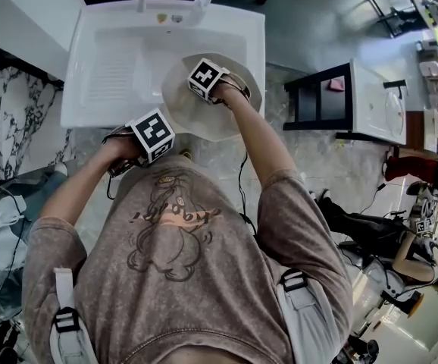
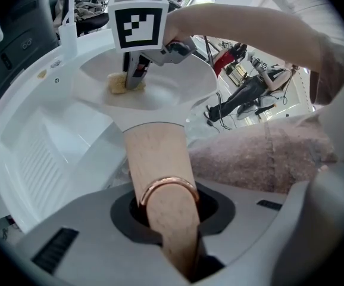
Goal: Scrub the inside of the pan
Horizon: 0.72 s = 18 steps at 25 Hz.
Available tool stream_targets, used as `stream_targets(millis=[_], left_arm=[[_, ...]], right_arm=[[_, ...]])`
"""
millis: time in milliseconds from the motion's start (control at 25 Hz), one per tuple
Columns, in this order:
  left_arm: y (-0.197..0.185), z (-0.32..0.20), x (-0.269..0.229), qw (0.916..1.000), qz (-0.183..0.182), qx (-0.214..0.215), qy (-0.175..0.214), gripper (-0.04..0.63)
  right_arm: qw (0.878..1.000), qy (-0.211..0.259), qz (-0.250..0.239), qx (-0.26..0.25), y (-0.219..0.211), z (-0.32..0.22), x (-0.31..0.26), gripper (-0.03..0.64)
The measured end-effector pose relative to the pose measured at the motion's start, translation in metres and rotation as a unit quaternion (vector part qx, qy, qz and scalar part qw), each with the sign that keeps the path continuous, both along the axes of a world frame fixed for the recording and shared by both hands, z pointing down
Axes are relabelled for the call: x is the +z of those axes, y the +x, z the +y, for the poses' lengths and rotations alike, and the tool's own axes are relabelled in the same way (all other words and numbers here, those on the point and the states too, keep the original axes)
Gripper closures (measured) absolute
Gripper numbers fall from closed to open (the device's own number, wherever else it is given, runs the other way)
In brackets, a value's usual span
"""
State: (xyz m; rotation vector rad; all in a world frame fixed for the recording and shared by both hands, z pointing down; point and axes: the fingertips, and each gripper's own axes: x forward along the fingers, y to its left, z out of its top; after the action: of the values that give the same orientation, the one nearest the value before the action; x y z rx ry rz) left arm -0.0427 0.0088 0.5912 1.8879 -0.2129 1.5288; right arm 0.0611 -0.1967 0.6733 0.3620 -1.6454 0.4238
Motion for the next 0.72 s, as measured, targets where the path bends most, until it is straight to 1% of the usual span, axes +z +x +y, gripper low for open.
stream_targets(millis=[480, 720], left_arm=[[0.0, 0.0, -0.002, 0.9999, 0.004, -0.012, -0.003, 0.495], [-0.001, 0.0, -0.002, 0.9999, 0.004, -0.011, -0.002, 0.495]], right_arm=[[0.999, -0.012, 0.029, 0.04, 0.055, -0.001, -0.001, 0.469], [0.999, -0.019, 0.033, 0.039, 0.07, 0.01, -0.005, 0.469]])
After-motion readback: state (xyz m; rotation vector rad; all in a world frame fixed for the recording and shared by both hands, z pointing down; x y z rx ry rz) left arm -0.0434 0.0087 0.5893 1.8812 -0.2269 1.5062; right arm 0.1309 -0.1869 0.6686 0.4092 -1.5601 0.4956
